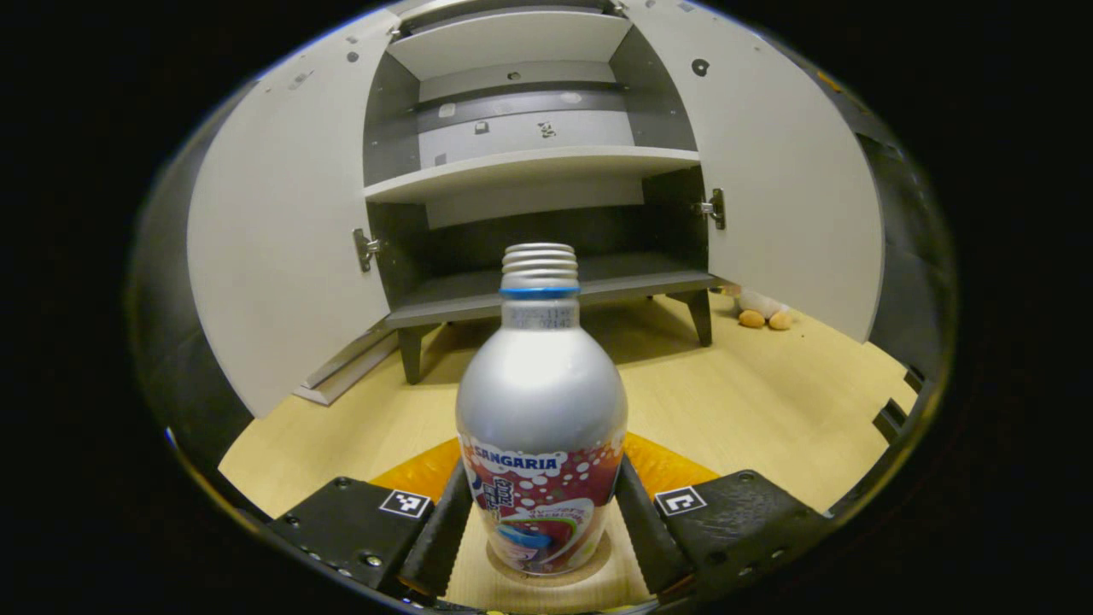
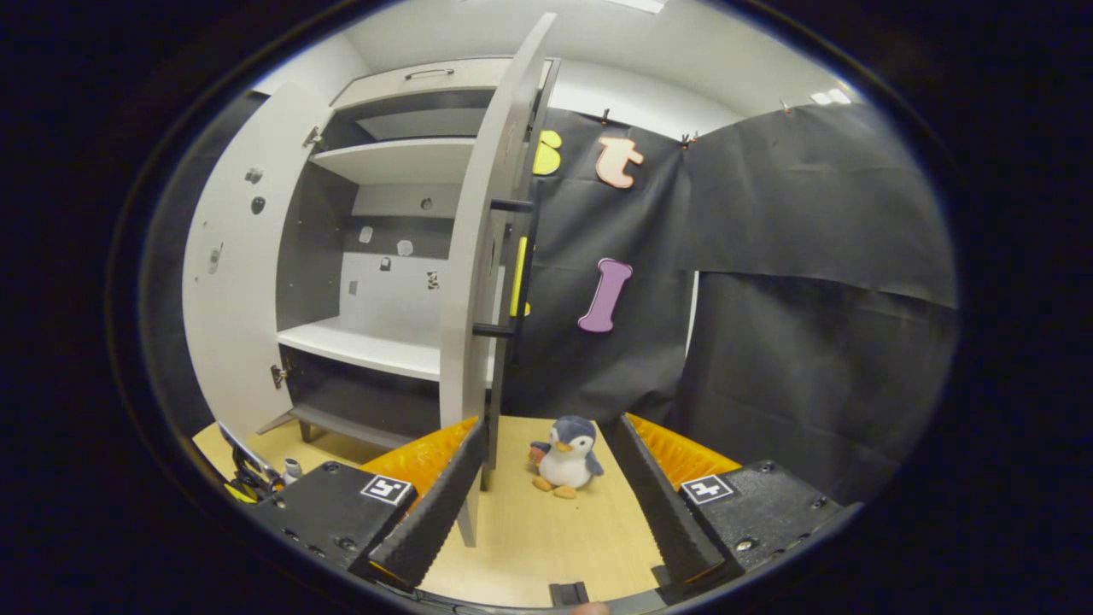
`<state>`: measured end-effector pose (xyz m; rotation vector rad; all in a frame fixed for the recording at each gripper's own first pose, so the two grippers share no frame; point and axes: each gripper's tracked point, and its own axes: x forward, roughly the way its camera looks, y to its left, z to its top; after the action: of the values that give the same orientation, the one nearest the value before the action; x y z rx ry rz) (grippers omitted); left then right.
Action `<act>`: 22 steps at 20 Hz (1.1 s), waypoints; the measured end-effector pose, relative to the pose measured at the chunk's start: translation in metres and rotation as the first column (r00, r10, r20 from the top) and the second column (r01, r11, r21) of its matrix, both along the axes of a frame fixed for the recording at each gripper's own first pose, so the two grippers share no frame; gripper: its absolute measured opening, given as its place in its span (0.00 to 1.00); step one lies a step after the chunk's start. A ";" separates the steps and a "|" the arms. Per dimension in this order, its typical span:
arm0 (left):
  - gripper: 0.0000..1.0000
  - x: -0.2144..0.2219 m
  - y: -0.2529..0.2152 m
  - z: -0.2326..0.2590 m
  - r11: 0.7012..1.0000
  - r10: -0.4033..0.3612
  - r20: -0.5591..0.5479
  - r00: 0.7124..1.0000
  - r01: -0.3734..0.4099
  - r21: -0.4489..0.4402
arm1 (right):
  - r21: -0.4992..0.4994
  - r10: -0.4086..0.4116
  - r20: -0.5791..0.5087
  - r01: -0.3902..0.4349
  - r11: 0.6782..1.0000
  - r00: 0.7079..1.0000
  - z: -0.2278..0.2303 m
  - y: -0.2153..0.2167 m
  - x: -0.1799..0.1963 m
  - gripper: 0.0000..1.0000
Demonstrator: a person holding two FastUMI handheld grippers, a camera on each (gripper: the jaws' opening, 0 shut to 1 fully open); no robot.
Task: Grasp the bottle in the cabinet with the left hand and place it on the coaster, then close the right door with the right hand and the left door with the left hand.
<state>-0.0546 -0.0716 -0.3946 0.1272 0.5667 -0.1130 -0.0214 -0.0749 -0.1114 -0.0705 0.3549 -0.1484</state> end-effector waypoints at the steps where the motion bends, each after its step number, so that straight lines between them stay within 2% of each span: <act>1: 0.81 0.002 0.000 -0.002 1.000 -0.010 0.003 1.000 0.010 -0.002 | -0.002 -0.007 -0.002 0.007 1.000 1.000 -0.001 -0.002 0.000 1.00; 3: 0.84 0.002 0.002 -0.012 1.000 -0.012 -0.022 1.000 0.012 -0.007 | -0.003 -0.010 -0.006 0.010 1.000 1.000 -0.002 -0.002 0.001 1.00; 4: 0.81 0.000 0.004 -0.015 1.000 -0.009 -0.029 1.000 0.009 -0.005 | -0.003 -0.009 -0.006 0.009 1.000 1.000 -0.002 -0.002 0.001 1.00; 7: 0.81 -0.001 0.007 -0.018 1.000 -0.005 -0.023 1.000 0.005 0.002 | -0.004 -0.015 0.000 0.015 1.000 1.000 -0.002 -0.006 0.004 1.00; 8: 0.84 -0.003 0.007 -0.019 1.000 -0.007 -0.028 1.000 0.007 0.004 | -0.002 -0.015 0.001 0.015 1.000 1.000 -0.003 -0.006 0.005 1.00; 9: 0.81 -0.003 0.008 -0.019 1.000 -0.010 -0.025 1.000 0.010 0.006 | 0.001 -0.011 -0.001 0.011 1.000 1.000 -0.004 -0.004 0.006 1.00; 11: 0.81 -0.005 0.009 -0.022 1.000 -0.010 -0.043 0.999 0.010 0.011 | 0.001 -0.009 0.006 0.009 1.000 1.000 -0.003 -0.005 0.008 1.00; 12: 0.86 -0.010 0.011 -0.028 1.000 -0.002 -0.069 0.998 0.003 0.011 | 0.000 -0.009 0.011 0.009 1.000 1.000 -0.003 -0.005 0.009 1.00; 13: 0.82 -0.014 0.014 -0.030 1.000 0.009 -0.089 0.996 -0.009 0.006 | 0.001 -0.008 0.016 0.008 1.000 1.000 -0.002 -0.006 0.009 1.00; 15: 0.83 -0.020 0.018 -0.030 1.000 0.027 -0.103 0.994 -0.027 0.002 | 0.005 -0.010 0.022 0.010 1.000 1.000 -0.002 -0.008 0.010 1.00; 18: 0.83 -0.024 0.015 -0.028 1.000 -0.006 -0.119 0.993 0.008 0.018 | 0.020 -0.017 0.031 0.016 1.000 0.999 -0.003 -0.012 0.011 1.00; 22: 0.83 -0.026 0.019 -0.020 0.999 -0.005 -0.126 0.992 0.010 0.036 | 0.060 -0.018 0.032 0.016 0.998 0.999 -0.008 -0.009 0.010 1.00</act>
<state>-0.0810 -0.0523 -0.4148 0.1588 0.6942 -0.1182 -0.0112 -0.0842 -0.1189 -0.0057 0.3276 -0.1557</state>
